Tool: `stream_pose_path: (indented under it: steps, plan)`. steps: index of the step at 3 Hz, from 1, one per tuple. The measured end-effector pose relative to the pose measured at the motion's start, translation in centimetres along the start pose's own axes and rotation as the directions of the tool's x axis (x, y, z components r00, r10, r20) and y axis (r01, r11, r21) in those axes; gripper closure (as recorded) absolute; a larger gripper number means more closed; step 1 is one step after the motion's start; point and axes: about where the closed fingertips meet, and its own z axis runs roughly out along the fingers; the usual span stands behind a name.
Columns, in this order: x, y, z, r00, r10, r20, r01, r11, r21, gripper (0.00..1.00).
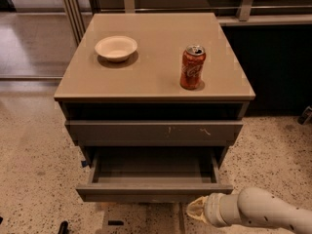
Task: Close middle drawer
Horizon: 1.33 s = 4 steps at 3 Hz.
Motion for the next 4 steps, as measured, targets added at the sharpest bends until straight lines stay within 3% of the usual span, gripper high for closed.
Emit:
stream_pose_path:
  steps: [2, 4]
  plan:
    - [0.7, -2.7, 4.9, 0.999, -0.038, 0.017, 0.036, 0.9955, 0.088, 1.00]
    - [0.8, -3.6, 4.9, 0.999, -0.053, 0.009, 0.051, 0.9866, 0.155, 1.00]
